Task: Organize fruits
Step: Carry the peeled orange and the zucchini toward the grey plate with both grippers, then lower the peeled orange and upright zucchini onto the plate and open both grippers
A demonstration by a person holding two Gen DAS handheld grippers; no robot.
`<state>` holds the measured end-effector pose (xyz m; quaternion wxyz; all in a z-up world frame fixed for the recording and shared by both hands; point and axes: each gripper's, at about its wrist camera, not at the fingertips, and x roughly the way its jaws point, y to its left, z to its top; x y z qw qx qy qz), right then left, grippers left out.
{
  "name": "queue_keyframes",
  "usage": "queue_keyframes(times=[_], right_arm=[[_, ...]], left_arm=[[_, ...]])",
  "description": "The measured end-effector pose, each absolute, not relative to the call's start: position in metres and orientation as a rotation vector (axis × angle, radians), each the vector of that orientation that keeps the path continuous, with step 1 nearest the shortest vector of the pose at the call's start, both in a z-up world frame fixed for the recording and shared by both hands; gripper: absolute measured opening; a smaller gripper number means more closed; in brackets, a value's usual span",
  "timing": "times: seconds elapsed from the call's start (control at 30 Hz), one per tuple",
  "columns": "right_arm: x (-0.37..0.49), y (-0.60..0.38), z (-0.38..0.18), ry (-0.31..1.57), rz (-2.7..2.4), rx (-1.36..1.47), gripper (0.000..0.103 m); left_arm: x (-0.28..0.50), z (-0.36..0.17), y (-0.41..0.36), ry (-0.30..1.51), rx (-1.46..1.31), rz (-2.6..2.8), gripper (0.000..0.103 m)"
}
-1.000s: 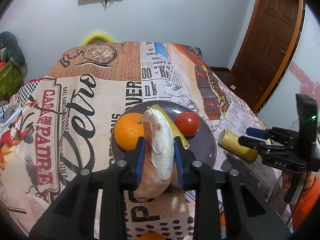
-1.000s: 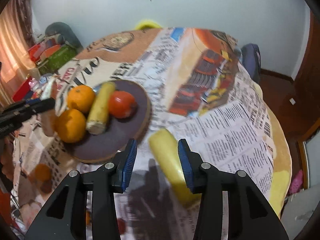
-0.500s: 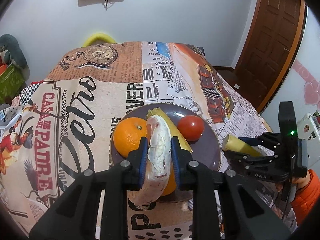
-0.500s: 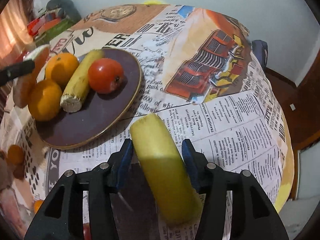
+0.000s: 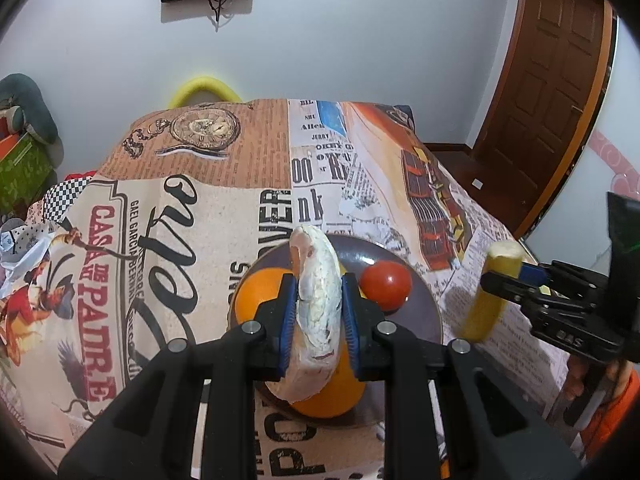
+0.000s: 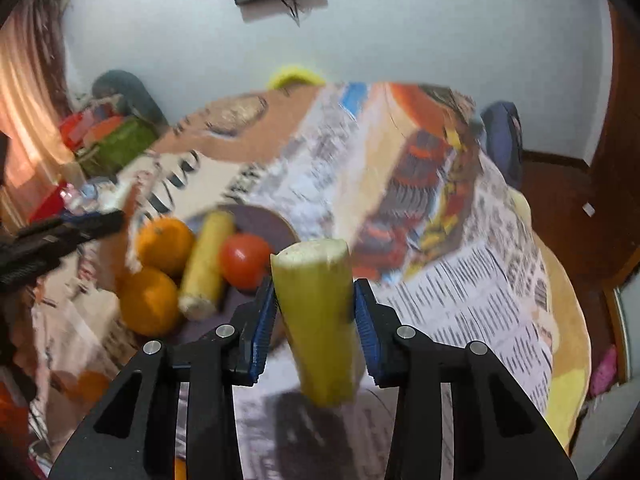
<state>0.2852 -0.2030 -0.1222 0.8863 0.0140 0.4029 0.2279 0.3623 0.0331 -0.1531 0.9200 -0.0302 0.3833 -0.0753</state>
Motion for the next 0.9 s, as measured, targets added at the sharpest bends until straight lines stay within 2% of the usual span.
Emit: queue_keyframes(times=[0.3,0.5,0.63,0.73,0.9], right_arm=[[0.295,-0.173,-0.108,0.805,0.547,0.03,0.034],[0.306,-0.143,-0.123,0.85,0.597,-0.003,0.034],[0.307,-0.133,-0.123,0.849,0.602,-0.014,0.035],[0.309,-0.129,-0.124,0.848,0.604,-0.017,0.035],[0.313,-0.127,-0.127,0.855,0.612,-0.005,0.035]], left_arm=[[0.383,-0.16,0.027,0.796,-0.068,-0.149,0.022],[0.393,-0.176,0.029,0.849,-0.114,-0.192,0.023],[0.393,-0.181,0.029,0.861,-0.12,-0.194,0.032],[0.389,-0.181,0.032,0.866,-0.133,-0.205,0.034],[0.382,-0.172,0.042,0.832,-0.158,-0.184,0.049]])
